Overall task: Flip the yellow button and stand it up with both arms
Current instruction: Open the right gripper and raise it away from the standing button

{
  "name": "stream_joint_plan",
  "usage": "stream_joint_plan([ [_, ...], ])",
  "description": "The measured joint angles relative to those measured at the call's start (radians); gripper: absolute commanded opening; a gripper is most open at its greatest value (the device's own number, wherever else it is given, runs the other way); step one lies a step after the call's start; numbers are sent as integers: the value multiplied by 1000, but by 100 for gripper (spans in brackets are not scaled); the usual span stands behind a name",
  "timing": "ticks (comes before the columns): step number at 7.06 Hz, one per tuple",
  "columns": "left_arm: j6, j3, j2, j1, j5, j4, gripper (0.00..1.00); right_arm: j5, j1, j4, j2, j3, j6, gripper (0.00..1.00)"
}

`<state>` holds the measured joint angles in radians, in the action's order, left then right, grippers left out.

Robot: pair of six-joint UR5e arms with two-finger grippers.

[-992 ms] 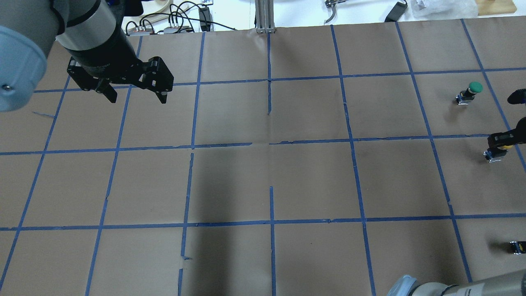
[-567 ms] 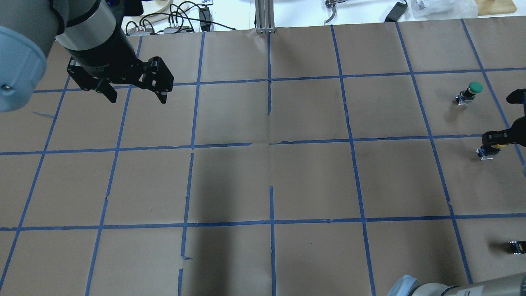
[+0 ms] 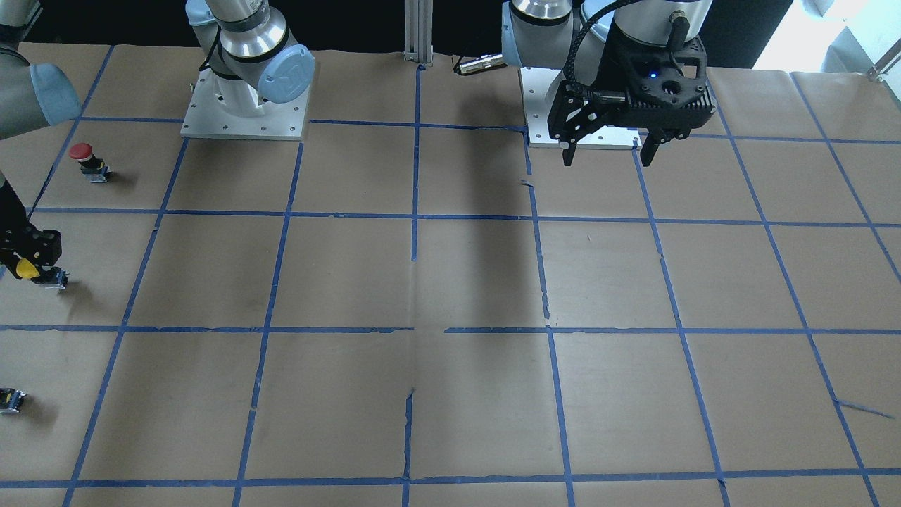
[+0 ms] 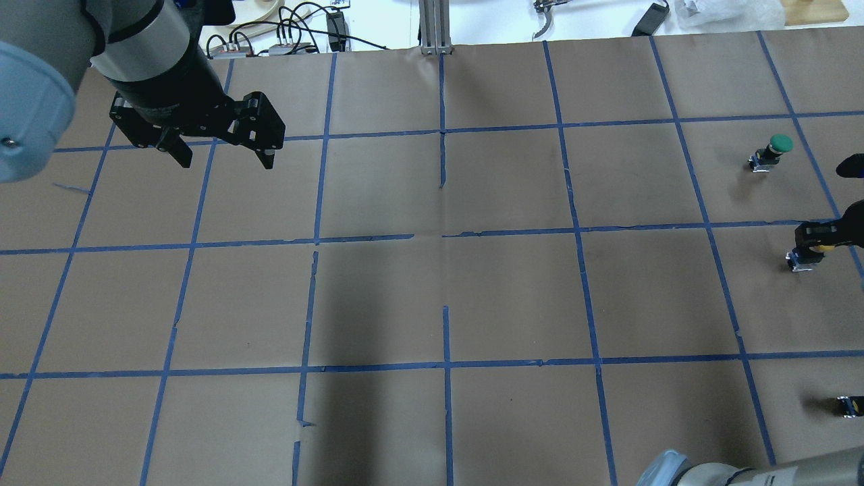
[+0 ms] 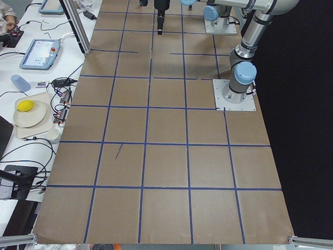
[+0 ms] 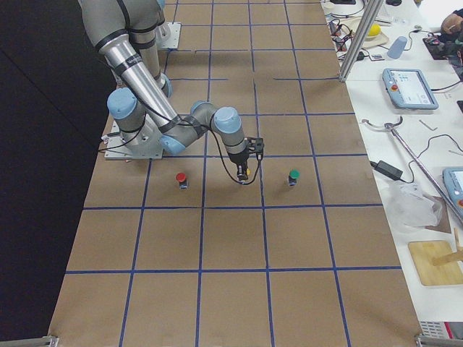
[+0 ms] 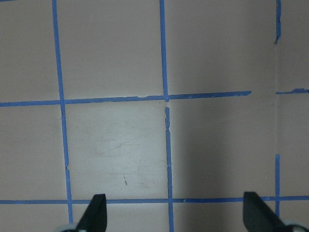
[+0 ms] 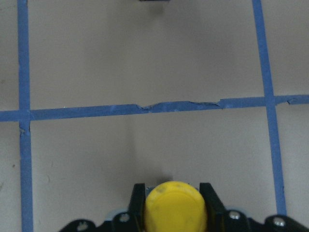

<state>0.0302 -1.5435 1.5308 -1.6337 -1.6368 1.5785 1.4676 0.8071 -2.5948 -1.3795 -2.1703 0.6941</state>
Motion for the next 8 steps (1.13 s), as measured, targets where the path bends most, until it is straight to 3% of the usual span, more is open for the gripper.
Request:
stream_joint_plan([
  [1, 0, 0, 0, 0, 0, 0, 100, 0, -4, 1, -1, -4, 0, 61],
  [2, 0, 0, 0, 0, 0, 0, 100, 0, -5, 2, -1, -7, -1, 99],
  [6, 0, 2, 0, 0, 0, 0, 100, 27, -4, 16, -11, -6, -1, 100],
  [8, -1, 1, 0, 2, 0, 0, 100, 52, 5, 157, -81, 30, -22, 100],
])
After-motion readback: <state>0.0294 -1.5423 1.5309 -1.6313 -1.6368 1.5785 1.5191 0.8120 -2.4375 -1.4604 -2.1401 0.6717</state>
